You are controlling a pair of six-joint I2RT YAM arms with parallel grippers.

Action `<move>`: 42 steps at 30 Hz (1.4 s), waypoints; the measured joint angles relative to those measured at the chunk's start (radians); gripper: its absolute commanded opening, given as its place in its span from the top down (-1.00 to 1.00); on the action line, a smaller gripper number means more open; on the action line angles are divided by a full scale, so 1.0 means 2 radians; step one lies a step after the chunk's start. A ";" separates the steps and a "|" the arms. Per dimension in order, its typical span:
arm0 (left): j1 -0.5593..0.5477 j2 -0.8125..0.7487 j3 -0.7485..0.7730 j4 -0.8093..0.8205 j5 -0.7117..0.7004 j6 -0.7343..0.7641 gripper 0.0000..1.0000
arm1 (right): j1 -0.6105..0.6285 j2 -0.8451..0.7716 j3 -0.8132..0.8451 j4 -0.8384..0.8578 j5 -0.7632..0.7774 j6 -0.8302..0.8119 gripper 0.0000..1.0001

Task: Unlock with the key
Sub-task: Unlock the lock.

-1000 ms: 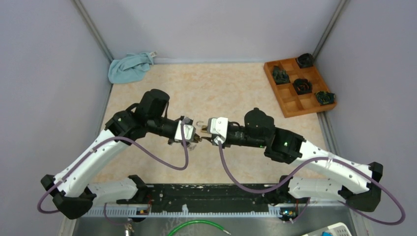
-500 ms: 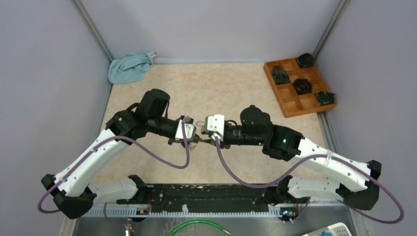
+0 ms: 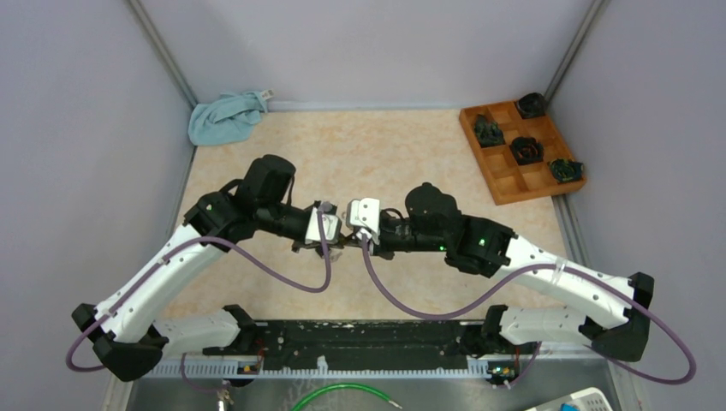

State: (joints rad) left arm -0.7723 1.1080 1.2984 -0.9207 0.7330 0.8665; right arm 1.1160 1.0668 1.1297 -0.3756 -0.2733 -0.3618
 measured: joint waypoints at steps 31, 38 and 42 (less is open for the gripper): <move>-0.012 -0.063 -0.128 0.304 -0.214 0.078 1.00 | -0.017 0.029 -0.014 0.142 0.253 0.325 1.00; -0.020 -0.064 -0.155 0.387 -0.274 0.102 1.00 | -0.027 0.049 0.014 0.142 0.290 0.402 1.00; -0.021 -0.067 -0.161 0.409 -0.284 0.102 1.00 | -0.029 0.049 0.019 0.144 0.299 0.431 1.00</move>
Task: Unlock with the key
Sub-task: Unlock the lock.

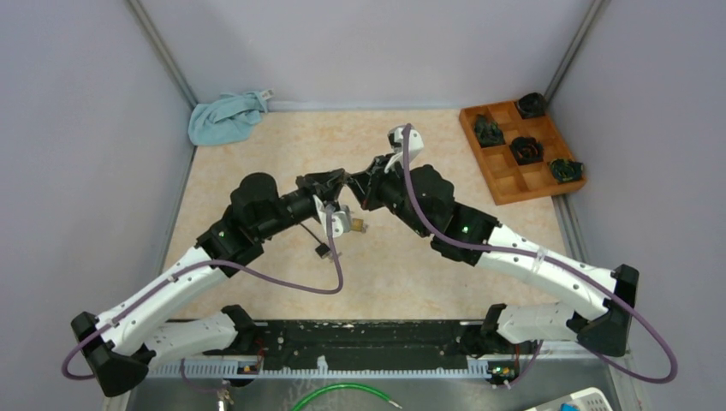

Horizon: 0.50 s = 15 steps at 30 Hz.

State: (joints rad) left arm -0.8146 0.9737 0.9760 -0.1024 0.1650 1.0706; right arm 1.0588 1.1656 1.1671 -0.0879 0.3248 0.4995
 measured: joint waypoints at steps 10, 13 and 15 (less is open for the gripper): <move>-0.004 -0.027 -0.055 0.090 -0.014 0.013 1.00 | -0.001 0.002 0.000 0.017 0.001 0.047 0.77; -0.004 -0.032 -0.059 0.110 -0.014 0.014 1.00 | -0.001 -0.001 0.000 0.029 -0.004 0.063 0.29; -0.004 -0.036 -0.061 0.132 -0.011 0.014 1.00 | -0.001 -0.006 0.000 0.031 -0.014 0.071 0.06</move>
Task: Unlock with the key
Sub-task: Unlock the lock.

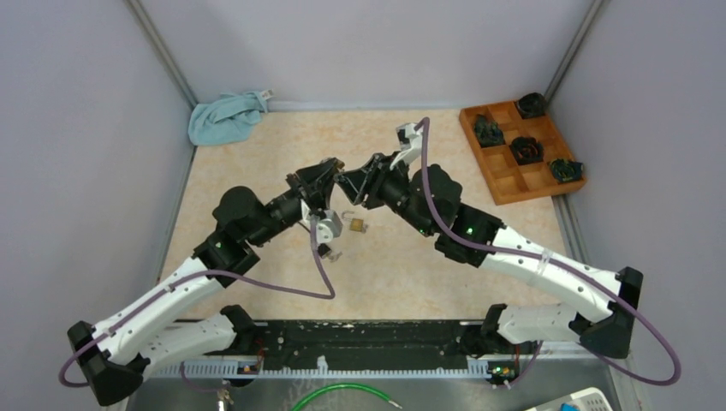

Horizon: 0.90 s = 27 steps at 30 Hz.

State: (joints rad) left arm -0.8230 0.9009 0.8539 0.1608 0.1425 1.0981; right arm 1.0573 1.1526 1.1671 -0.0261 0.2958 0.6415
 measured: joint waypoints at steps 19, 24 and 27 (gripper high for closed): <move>0.000 -0.072 0.000 0.057 0.183 0.031 1.00 | 0.000 -0.219 -0.122 0.121 -0.074 -0.186 -0.13; 0.000 -0.069 0.003 0.057 0.212 0.028 1.00 | 0.000 -0.194 -0.130 0.129 -0.102 -0.249 -0.15; 0.000 -0.060 0.020 0.054 0.216 -0.001 1.00 | 0.000 -0.174 -0.130 0.128 -0.115 -0.288 -0.14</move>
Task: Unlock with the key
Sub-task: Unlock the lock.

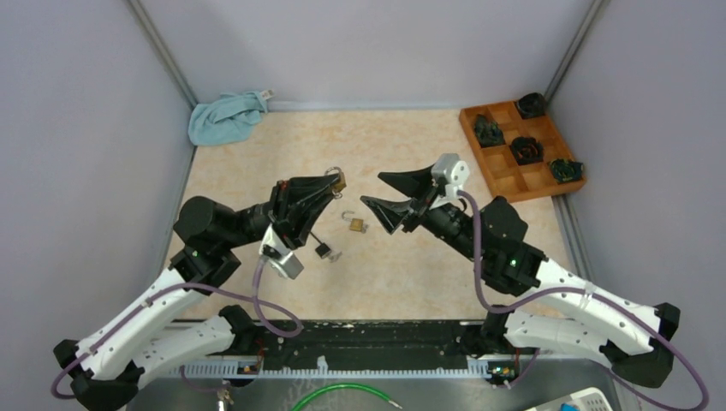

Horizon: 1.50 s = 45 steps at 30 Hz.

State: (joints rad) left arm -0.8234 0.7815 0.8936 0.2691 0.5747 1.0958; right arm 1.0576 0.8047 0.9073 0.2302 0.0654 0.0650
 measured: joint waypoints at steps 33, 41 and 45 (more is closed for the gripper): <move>0.001 0.089 0.190 -0.099 0.120 -0.514 1.00 | 0.000 0.033 0.058 0.024 -0.199 -0.093 0.19; 0.004 0.092 0.191 -0.096 0.117 -0.513 1.00 | 0.000 0.057 0.061 0.027 -0.198 -0.083 0.76; 0.007 0.093 0.191 -0.095 0.111 -0.513 1.00 | 0.000 0.060 0.061 0.033 -0.188 -0.084 1.00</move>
State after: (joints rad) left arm -0.8085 0.9680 1.2755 0.0792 0.7975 0.0708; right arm 1.0580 0.9253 1.0286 0.2962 -0.3099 -0.1024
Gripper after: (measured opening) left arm 0.218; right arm 0.058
